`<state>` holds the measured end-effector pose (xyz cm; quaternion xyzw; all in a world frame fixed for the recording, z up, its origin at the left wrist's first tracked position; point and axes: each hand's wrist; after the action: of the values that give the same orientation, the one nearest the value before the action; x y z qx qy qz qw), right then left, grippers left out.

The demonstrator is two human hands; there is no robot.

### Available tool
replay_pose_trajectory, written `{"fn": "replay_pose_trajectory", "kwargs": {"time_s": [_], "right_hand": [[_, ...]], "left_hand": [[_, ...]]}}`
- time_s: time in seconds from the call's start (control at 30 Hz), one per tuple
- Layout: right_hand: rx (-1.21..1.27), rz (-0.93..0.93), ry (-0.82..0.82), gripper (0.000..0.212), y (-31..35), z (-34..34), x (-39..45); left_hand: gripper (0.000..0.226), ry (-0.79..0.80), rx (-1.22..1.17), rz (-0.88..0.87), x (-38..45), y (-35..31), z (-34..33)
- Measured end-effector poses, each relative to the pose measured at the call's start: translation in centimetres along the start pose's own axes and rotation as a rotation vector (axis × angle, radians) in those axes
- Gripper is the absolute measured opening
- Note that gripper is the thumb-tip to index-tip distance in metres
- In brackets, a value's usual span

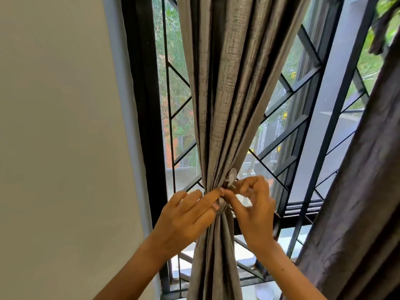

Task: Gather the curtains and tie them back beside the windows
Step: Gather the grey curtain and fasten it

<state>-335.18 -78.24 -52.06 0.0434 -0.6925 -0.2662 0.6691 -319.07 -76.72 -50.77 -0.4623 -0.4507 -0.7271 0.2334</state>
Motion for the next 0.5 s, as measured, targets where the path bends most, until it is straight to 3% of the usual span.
{"fn": "replay_pose_trajectory", "kwargs": {"time_s": [0.13,0.27,0.37,0.5], "right_hand": [[-0.155,0.059,0.004,0.011,-0.6,-0.6,0.1],[-0.268,0.165,0.112,0.012,-0.8,-0.6,0.3],[-0.355,0.242,0.269,0.022,-1.0,0.0,0.0],[-0.678,0.372,0.414,0.043,-1.3,0.4,-0.7]], "left_hand": [[0.015,0.077,0.072,0.038,0.0,0.3,-0.4],[0.023,0.056,0.174,0.118,-0.7,0.2,-1.1],[0.025,0.074,0.201,0.167,-0.9,0.4,-1.3],[0.024,0.101,0.217,0.192,-0.9,0.7,-1.5]]}}
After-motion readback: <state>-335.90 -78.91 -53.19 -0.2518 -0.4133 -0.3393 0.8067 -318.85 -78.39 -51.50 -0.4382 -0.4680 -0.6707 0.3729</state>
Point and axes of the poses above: each hand's wrist, its own x-axis towards the middle knuckle, its own z-axis out of the back of the hand, y = z × x, and after that the axes turned 6 degrees about z, right-handed
